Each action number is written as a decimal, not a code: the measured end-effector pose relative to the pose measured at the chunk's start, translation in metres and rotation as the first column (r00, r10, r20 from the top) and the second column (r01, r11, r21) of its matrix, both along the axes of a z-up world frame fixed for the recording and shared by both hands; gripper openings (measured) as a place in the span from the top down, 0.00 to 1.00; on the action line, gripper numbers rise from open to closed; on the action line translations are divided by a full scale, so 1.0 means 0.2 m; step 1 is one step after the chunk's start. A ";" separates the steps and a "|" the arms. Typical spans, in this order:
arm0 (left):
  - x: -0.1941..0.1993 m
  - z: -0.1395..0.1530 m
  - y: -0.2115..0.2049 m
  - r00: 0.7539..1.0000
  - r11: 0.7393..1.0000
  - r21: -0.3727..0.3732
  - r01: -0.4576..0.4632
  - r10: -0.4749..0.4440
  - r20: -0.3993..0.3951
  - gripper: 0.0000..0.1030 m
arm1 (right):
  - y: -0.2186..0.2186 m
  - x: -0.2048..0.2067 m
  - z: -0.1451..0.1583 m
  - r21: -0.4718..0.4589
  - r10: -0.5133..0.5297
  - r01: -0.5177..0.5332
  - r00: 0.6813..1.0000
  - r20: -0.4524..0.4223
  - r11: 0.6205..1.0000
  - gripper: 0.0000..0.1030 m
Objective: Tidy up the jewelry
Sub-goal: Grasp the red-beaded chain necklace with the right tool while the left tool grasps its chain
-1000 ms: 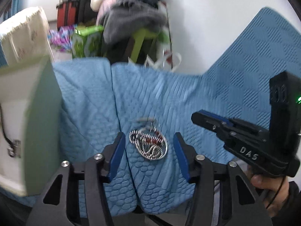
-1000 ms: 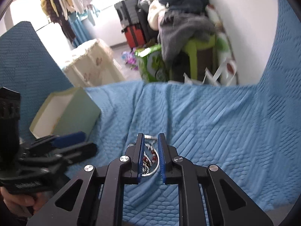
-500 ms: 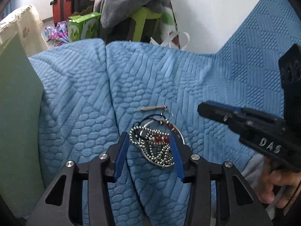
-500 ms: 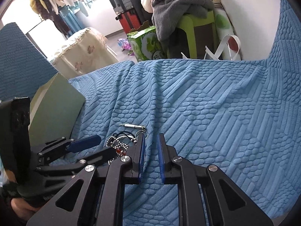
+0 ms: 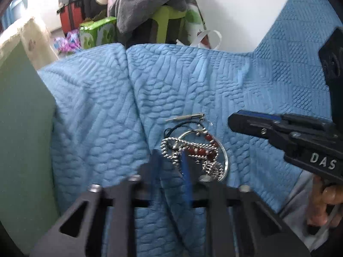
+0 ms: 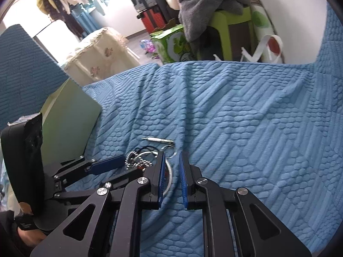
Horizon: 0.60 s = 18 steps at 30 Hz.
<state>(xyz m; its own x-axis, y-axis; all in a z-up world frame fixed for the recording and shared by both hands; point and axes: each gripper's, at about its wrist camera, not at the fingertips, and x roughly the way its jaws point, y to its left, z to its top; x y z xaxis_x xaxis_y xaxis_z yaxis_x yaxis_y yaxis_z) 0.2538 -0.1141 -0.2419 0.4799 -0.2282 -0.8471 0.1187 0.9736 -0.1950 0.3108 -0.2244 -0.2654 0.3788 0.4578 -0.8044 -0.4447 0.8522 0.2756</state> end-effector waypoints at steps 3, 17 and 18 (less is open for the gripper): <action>0.01 0.00 0.01 1.000 1.000 -0.014 0.009 -0.009 -0.002 0.94 | 0.05 0.00 -0.01 -0.011 0.038 -0.038 0.999 -0.001 0.999 0.89; -0.03 0.08 0.06 1.000 0.997 -0.076 0.016 -0.015 0.016 0.98 | 0.20 0.02 -0.08 -0.111 0.147 -0.144 0.989 0.022 0.983 0.89; -0.03 0.08 0.06 1.000 0.997 -0.076 0.015 -0.014 0.013 0.98 | 0.21 0.02 -0.08 -0.120 0.156 -0.152 0.987 0.027 0.981 0.89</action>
